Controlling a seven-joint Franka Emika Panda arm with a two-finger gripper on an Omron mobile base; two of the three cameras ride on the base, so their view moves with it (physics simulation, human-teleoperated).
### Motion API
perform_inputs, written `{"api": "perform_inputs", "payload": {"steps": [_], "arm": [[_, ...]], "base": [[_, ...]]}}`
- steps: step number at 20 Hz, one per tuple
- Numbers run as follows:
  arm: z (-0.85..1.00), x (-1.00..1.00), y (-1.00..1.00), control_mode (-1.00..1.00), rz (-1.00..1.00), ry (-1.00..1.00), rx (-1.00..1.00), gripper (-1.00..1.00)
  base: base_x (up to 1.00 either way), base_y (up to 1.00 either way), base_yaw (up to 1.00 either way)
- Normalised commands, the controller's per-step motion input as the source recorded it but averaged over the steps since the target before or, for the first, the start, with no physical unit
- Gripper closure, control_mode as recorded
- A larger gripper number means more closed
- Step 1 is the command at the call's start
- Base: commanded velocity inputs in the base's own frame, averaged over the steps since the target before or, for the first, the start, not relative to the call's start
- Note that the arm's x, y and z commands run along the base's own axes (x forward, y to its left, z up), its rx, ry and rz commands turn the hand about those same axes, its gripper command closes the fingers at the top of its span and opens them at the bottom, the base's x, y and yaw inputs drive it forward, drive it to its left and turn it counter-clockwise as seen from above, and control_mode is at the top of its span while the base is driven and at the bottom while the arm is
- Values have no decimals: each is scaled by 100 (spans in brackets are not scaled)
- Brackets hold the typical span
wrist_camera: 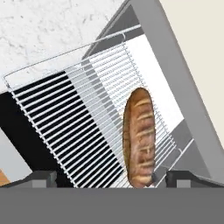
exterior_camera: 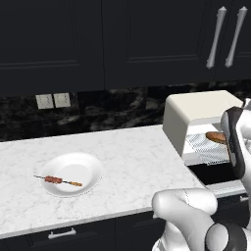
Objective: Pick up the kebab skewer and baguette bread, and place them inside the toaster oven. Close the toaster oven door and start by setting the timer.
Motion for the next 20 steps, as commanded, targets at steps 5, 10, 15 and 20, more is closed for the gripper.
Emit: {"api": "perform_inputs", "payload": {"steps": [5, 10, 15, 20], "arm": [[0, -28, 100, -100, 60, 5, 0, -100], [-1, -9, 100, -100, 67, 9, -2, -100], [0, -2, 100, -100, 47, 9, -5, -100], [4, 0, 95, -100, -23, 1, -4, -100]], "base": [[0, 0, 0], [0, 0, 0], [0, 0, 0], [0, 0, 0]]}}
